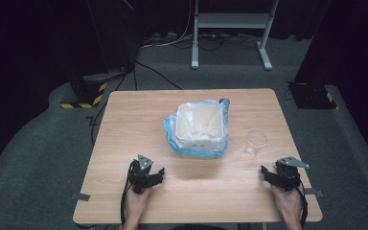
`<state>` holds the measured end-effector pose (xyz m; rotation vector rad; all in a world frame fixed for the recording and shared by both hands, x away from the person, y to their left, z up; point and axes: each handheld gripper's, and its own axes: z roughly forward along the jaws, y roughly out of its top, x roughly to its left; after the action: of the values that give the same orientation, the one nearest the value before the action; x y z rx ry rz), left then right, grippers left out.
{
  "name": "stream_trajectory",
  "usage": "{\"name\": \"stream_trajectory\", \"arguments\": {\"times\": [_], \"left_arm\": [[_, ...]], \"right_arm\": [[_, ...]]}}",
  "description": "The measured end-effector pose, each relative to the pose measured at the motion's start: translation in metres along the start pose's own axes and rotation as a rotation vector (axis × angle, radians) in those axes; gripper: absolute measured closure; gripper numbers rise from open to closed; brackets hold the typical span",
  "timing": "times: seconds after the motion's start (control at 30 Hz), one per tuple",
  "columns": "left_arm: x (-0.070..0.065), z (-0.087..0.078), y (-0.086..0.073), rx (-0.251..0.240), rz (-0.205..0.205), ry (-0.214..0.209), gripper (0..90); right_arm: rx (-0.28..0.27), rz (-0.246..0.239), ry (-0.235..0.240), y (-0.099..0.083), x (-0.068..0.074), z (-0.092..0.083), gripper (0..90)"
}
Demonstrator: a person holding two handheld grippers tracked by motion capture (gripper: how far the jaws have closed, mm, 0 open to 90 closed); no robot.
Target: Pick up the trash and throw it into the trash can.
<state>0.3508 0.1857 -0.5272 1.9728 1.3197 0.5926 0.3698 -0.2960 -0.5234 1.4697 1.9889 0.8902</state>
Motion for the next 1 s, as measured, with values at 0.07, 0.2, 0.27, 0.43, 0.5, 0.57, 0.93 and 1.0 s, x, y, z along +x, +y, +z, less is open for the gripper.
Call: {"name": "stream_trajectory", "arguments": {"times": [0.07, 0.2, 0.27, 0.43, 0.5, 0.57, 0.93, 1.0], "left_arm": [[0.000, 0.000, 0.000, 0.000, 0.000, 0.000, 30.8], [0.000, 0.000, 0.000, 0.000, 0.000, 0.000, 30.8], [0.000, 0.000, 0.000, 0.000, 0.000, 0.000, 30.8], [0.000, 0.000, 0.000, 0.000, 0.000, 0.000, 30.8], [0.000, 0.000, 0.000, 0.000, 0.000, 0.000, 30.8], [0.000, 0.000, 0.000, 0.000, -0.001, 0.000, 30.8], [0.000, 0.000, 0.000, 0.000, 0.000, 0.000, 30.8], [0.000, 0.000, 0.000, 0.000, 0.000, 0.000, 30.8]], "right_arm": [[0.000, 0.000, 0.000, 0.000, 0.000, 0.000, 36.5], [-0.001, 0.002, 0.002, 0.000, 0.000, 0.000, 37.4], [0.001, 0.009, 0.003, 0.000, -0.001, -0.001, 38.1], [0.001, 0.009, 0.002, 0.000, -0.001, -0.001, 38.4], [0.000, 0.016, -0.001, 0.000, -0.001, -0.001, 41.2], [0.005, 0.040, 0.010, 0.001, -0.003, -0.002, 43.3], [-0.038, 0.069, 0.075, 0.007, -0.007, -0.016, 46.3], [-0.054, 0.070, 0.086, 0.012, -0.007, -0.020, 46.8]]}}
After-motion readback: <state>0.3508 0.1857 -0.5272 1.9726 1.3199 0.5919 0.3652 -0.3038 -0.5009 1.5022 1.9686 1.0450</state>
